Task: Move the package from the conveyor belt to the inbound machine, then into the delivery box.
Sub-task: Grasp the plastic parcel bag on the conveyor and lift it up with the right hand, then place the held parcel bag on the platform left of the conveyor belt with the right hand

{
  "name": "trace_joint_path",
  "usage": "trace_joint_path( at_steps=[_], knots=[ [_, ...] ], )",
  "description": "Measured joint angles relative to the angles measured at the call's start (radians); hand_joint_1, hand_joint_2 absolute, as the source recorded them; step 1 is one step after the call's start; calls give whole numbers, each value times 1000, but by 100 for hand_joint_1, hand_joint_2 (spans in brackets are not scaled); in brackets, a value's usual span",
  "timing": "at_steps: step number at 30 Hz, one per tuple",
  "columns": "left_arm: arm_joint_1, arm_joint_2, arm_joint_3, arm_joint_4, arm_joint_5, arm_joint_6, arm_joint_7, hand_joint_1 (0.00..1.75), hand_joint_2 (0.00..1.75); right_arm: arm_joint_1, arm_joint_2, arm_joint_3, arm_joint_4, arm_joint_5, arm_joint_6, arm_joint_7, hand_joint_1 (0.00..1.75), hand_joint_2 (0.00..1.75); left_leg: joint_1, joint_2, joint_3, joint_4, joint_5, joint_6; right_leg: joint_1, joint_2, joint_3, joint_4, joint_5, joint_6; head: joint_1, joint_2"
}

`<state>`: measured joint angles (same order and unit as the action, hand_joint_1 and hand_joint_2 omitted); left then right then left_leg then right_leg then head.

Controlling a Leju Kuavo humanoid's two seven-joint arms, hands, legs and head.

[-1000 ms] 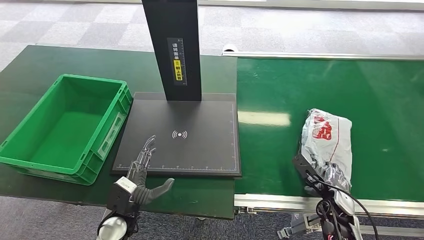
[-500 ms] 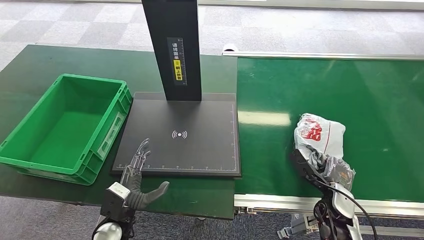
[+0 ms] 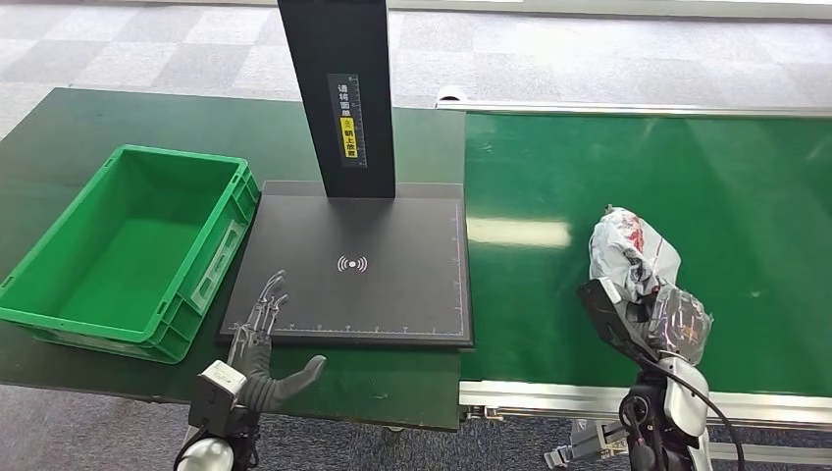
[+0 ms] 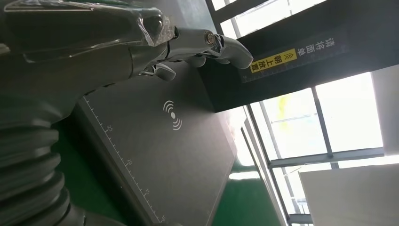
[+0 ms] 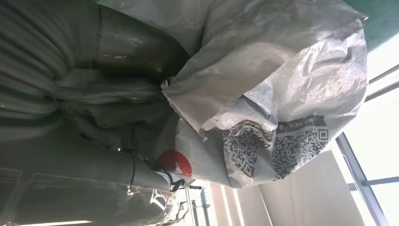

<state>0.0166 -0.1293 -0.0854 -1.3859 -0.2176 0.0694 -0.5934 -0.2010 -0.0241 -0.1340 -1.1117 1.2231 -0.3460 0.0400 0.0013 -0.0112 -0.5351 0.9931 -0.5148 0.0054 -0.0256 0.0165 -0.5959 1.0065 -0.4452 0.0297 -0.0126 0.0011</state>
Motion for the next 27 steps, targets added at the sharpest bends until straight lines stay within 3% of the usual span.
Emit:
trace_joint_path(
  at_steps=[4, 11, 14, 18, 20, 24, 27],
  knots=[
    [1, 0, 2, -1, 4, 2, -2, 0, 175, 6, 4, -3, -15, -29, -24, -30, 175, 175, 0, 0, 0, 0, 0, 0, 0, 0, 0, 0, 0, 0, 0, 0],
    [1, 1, 3, -1, 21, 25, -13, 0, 175, 21, 18, -21, -80, -121, -290, -190, 175, 175, 0, 0, 0, 0, 0, 0, 0, 0, 0, 0, 0, 0, 0, 0],
    [-1, 1, -2, -1, 27, 31, -17, 0, 175, 34, 52, -67, -151, -190, -341, -341, 175, 175, 0, 0, 0, 0, 0, 0, 0, 0, -1, 0, 0, 0, 0, 0],
    [-17, 0, -19, 5, 35, 36, -19, 0, 175, 49, 141, -160, -274, -241, -349, -637, 175, 175, 0, 0, 0, 0, 0, 0, 0, 0, 0, 0, 0, 0, 0, 0],
    [-27, -1, -25, 11, 40, 41, -21, 0, 175, 62, 177, -171, -327, -227, -350, -713, 175, 175, 0, 0, 0, 0, 0, 0, 0, 0, 0, 0, 0, 0, 0, 0],
    [-49, 0, -31, 23, 49, 46, -24, 0, 175, 90, 206, -94, -391, -96, -350, -727, 175, 175, 0, 0, 0, 0, 0, 0, 0, 0, 0, 0, 0, 0, 0, 0],
    [-63, 1, -32, 32, 54, 46, -26, 0, 175, 104, 196, 30, -392, -19, -350, -675, 175, 175, 0, 0, 0, 0, 0, 0, 0, 0, 0, 0, 0, 0, 0, 0]
  ],
)
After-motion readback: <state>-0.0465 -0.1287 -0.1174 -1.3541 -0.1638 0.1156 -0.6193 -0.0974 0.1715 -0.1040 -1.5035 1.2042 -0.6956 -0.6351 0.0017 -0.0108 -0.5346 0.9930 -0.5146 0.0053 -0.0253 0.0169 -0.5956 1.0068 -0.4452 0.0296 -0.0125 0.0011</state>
